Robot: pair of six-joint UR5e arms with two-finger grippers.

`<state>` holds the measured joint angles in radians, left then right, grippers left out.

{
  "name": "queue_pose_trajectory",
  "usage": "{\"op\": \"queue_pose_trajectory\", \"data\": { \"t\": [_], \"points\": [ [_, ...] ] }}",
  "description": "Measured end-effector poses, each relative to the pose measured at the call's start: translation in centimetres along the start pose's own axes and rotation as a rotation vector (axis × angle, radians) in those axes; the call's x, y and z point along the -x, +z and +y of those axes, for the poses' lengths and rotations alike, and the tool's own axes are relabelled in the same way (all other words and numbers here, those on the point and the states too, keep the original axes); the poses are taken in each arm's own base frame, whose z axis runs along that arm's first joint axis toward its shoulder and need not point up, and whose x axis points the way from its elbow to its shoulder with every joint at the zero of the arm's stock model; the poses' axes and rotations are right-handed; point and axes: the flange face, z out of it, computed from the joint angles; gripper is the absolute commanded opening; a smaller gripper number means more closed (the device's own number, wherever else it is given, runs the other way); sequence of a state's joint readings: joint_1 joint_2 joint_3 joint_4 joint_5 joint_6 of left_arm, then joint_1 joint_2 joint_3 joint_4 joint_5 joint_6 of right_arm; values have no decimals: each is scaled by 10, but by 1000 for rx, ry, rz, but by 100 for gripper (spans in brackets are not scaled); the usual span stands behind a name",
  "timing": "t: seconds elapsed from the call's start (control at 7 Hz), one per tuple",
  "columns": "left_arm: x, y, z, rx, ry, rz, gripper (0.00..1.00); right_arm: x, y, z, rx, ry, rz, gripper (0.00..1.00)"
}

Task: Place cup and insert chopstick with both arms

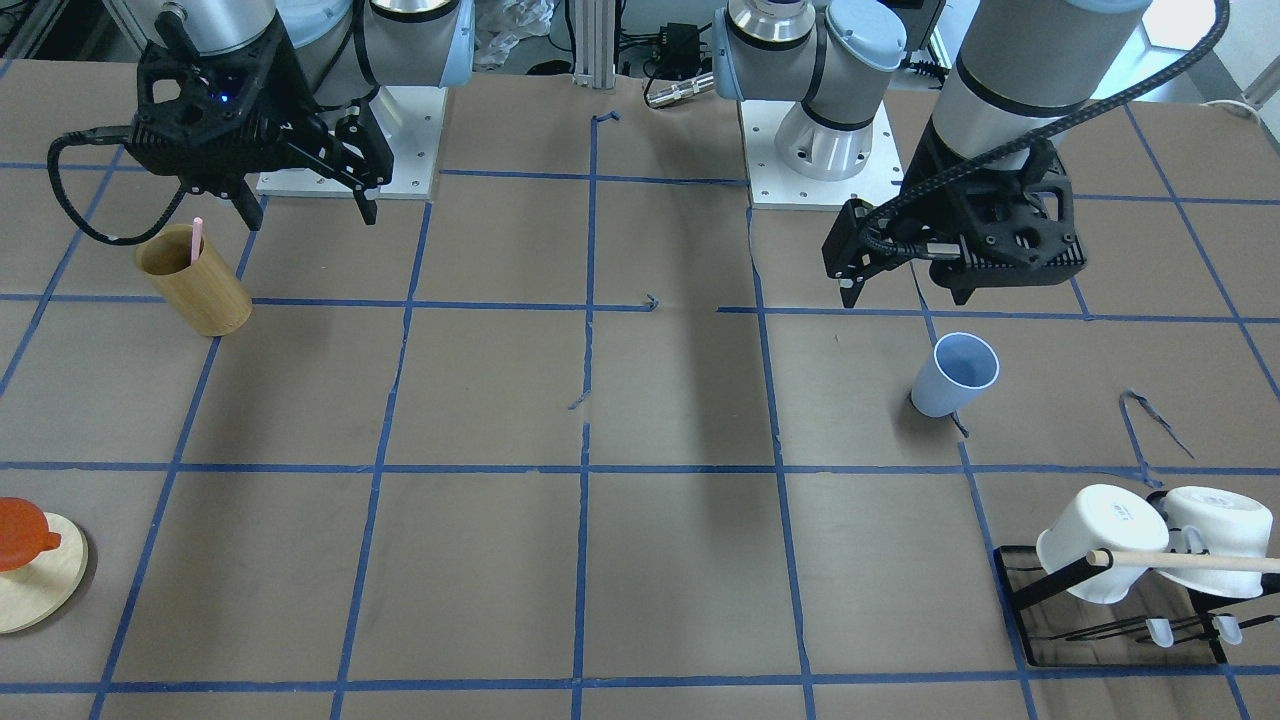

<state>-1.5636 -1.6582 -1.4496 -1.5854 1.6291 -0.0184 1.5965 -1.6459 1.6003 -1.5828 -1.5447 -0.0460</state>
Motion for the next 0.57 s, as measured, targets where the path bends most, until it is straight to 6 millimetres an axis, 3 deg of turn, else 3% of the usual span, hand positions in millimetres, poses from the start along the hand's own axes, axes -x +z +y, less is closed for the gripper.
{"op": "queue_pose_trajectory", "data": {
  "t": [0.57],
  "points": [
    [-1,3,-1,8,3,0,100,-2,3,2,26,4,0,100]
  ]
}}
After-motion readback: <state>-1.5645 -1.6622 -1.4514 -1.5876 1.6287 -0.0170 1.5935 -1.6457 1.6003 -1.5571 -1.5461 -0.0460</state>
